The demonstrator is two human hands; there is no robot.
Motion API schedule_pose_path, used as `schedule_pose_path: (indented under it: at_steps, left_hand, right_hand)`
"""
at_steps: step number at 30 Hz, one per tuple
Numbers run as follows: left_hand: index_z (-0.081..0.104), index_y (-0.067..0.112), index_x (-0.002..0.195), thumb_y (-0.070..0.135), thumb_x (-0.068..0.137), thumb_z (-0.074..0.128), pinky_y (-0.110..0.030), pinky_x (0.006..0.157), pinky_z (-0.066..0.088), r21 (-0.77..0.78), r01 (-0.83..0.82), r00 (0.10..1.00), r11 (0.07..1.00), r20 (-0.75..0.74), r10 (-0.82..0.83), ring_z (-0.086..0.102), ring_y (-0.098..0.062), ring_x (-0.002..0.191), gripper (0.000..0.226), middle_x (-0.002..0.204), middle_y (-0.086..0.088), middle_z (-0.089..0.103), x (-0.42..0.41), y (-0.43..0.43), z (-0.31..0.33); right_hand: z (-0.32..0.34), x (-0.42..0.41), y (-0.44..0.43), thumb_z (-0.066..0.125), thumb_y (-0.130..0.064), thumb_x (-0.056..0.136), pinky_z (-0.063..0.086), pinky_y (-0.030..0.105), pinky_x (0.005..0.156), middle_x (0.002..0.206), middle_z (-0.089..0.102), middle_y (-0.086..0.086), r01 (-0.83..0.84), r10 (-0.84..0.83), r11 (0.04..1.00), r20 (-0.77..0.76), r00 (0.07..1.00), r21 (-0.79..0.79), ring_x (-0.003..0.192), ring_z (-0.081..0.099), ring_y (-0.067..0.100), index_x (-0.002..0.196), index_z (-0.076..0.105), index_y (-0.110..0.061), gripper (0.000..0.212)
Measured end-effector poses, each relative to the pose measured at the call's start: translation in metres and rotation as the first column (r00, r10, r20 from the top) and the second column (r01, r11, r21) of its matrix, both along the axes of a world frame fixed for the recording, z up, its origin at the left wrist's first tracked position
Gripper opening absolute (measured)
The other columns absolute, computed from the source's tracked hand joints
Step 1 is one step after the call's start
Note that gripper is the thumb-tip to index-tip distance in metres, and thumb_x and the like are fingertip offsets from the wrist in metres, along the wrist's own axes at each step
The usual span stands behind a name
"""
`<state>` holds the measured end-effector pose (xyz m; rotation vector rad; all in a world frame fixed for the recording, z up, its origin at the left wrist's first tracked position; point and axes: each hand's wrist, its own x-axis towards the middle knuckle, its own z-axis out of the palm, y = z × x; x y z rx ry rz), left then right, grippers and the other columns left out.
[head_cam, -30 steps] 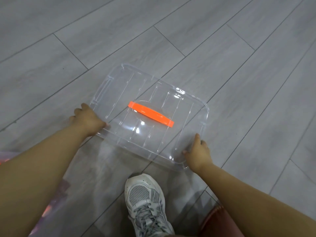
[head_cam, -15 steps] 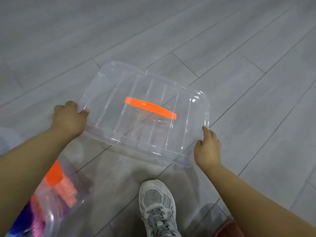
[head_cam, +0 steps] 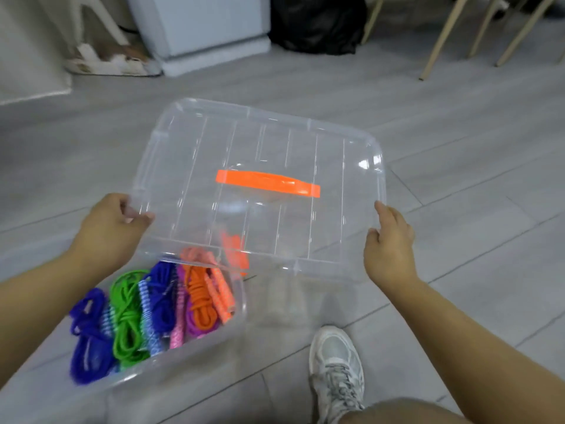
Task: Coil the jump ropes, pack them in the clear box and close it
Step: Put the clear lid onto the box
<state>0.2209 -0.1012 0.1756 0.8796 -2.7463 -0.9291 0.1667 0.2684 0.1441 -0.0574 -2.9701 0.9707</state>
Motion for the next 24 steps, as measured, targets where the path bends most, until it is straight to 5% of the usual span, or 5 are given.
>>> schedule_pose_path:
  at_steps: [10, 18, 24]
  left_hand:
    - [0.054, 0.018, 0.077, 0.005, 0.079, 0.071, -0.036, 0.073, 0.043, 0.288, -0.221, 0.97, 0.932, 0.168, 0.178, 0.055, -0.03, 0.072, 0.022, 0.08, -0.012, 0.061, 0.162, -0.086, 0.022]
    - [0.061, -0.002, 0.096, 0.01, 0.075, 0.076, -0.032, 0.064, 0.041, 0.268, -0.364, 0.908, 0.892, 0.315, 0.276, 0.055, -0.03, 0.071, 0.029, 0.093, -0.024, 0.063, 0.228, -0.132, -0.014]
    - [0.056, -0.002, 0.098, 0.013, 0.079, 0.073, -0.031, 0.061, 0.037, 0.262, -0.363, 0.899, 0.894, 0.352, 0.262, 0.051, -0.029, 0.075, 0.029, 0.089, -0.018, 0.057, 0.235, -0.146, -0.031]
  right_hand:
    - [0.048, 0.035, -0.116, 0.036, -0.004, 0.094, 0.026, 0.035, 0.105, 0.144, 0.035, 0.012, -0.403, 0.415, 0.891, -0.013, 0.91, 0.21, 0.128, 0.028, 0.033, 0.143, 0.031, -0.009, 0.049]
    - [0.044, 0.05, -0.183, 0.037, -0.009, 0.095, 0.03, 0.039, 0.105, 0.139, 0.039, 0.014, -0.586, 0.534, 0.726, 0.242, 0.81, 0.359, 0.128, 0.031, 0.035, 0.142, 0.031, -0.01, 0.048]
    - [0.025, 0.048, -0.205, 0.04, -0.005, 0.091, 0.033, 0.038, 0.106, 0.136, 0.045, 0.018, -0.603, 0.502, 0.714, 0.339, 0.795, 0.356, 0.127, 0.038, 0.036, 0.136, 0.039, -0.007, 0.045]
